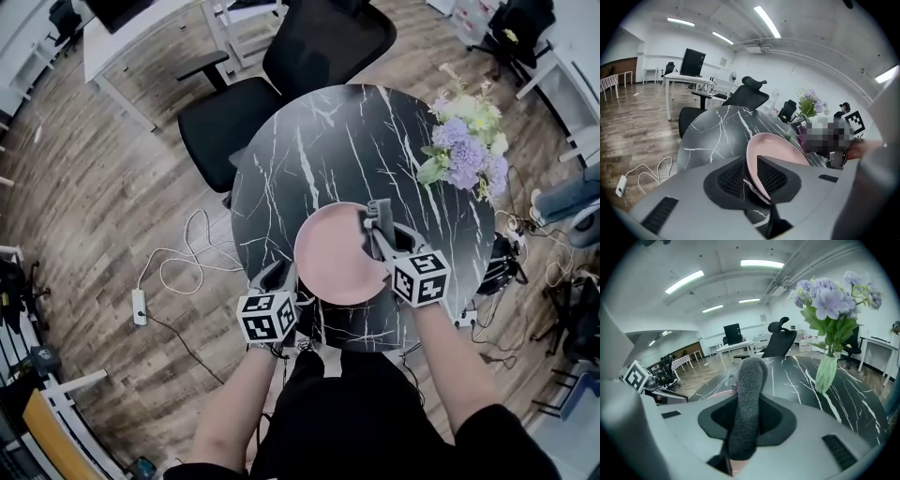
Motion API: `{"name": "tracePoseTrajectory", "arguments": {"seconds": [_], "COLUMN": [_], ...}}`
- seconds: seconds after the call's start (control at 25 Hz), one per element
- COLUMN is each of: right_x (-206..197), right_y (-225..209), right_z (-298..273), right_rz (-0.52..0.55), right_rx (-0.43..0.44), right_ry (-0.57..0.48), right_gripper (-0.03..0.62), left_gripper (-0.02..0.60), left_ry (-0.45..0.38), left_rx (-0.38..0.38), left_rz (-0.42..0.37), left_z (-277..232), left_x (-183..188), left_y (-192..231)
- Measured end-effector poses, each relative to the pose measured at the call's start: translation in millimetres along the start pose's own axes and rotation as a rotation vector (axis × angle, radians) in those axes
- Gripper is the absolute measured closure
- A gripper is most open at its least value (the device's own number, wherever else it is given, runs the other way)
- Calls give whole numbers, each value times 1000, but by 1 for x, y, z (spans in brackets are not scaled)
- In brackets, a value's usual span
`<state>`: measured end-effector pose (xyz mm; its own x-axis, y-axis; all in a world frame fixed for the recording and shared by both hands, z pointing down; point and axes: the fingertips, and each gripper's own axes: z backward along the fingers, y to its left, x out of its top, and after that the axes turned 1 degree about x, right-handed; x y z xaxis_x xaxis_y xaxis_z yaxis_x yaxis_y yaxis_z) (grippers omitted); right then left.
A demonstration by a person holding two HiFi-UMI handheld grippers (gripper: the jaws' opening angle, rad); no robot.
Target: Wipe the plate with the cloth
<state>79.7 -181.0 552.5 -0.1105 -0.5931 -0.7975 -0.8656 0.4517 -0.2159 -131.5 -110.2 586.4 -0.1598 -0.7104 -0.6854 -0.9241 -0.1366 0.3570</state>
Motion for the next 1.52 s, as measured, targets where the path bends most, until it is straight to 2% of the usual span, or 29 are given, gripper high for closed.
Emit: {"name": "tracePoseTrajectory", "arguments": {"seconds": [0.32,0.56,0.68,0.84,1.04,1.28,1.52], "right_x": [20,31,32,23,6,-6,-19], "right_y": [49,79,92,105,110,114,108], "right_z": [27,51,65,85,102,123,150], "right_rz": [19,5,-6,-21,-46,-9,26], "right_rx": [31,10,-6,-22,-26,9,85], "right_ry": [-88,-155,-183,-195,-188,-180,-183], "right_gripper": [484,484,484,484,484,484,485], "left_gripper": [554,557,557,557,558,560,563], "left_ry": [-141,-203,-214,-186,-168,-187,-202], "left_rx": [-41,-98,-134,-194,-243,-248,-221], "left_rz": [-144,-235,-232,-192,-204,-197,-194], "left_z": [50,91,106,113,122,127,141], "left_x": [46,69,71,58,39,25,6], "left_y": [-7,-13,-14,-19,-35,-59,-94]}}
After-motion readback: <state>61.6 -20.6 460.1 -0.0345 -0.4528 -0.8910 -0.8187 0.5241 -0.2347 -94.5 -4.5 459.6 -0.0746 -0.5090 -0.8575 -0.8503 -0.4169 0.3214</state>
